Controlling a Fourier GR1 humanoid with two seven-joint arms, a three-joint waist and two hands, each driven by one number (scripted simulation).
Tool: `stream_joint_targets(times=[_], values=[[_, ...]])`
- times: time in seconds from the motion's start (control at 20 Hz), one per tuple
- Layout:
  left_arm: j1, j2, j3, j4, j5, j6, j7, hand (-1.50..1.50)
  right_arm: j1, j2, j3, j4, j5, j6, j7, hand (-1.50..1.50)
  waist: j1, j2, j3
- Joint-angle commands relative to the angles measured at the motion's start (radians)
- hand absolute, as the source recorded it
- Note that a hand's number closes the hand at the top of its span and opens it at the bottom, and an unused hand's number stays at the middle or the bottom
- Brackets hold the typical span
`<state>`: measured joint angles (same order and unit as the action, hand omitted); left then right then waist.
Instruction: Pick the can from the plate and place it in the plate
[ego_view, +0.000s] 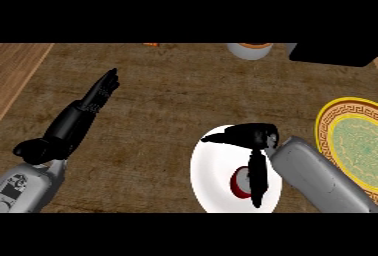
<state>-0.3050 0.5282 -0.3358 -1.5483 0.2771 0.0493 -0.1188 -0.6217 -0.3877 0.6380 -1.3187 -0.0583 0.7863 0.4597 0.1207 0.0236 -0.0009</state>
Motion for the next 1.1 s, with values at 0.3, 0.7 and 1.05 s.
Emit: stream_joint_targets(times=[0.3, 0.7, 1.05], values=[[-0.012, -0.018, 0.044, 0.037, -0.005, -0.001, 0.029, 0.0, -0.348, 0.284, 0.037, 0.42, -0.026, 0.216, 0.218, -1.5, -0.088, -0.015, -0.001], [0.013, -0.036, 0.039, 0.009, -0.051, 0.021, 0.03, 0.0, -0.496, 0.354, 0.036, 0.67, -0.127, 0.412, 0.322, -1.5, -0.095, -0.015, 0.0], [0.118, -0.007, 0.075, -0.057, -0.053, -0.018, 0.007, 0.0, -0.612, 0.385, 0.005, 0.851, -0.062, 0.41, 0.29, -1.5, -0.084, -0.016, 0.0]])
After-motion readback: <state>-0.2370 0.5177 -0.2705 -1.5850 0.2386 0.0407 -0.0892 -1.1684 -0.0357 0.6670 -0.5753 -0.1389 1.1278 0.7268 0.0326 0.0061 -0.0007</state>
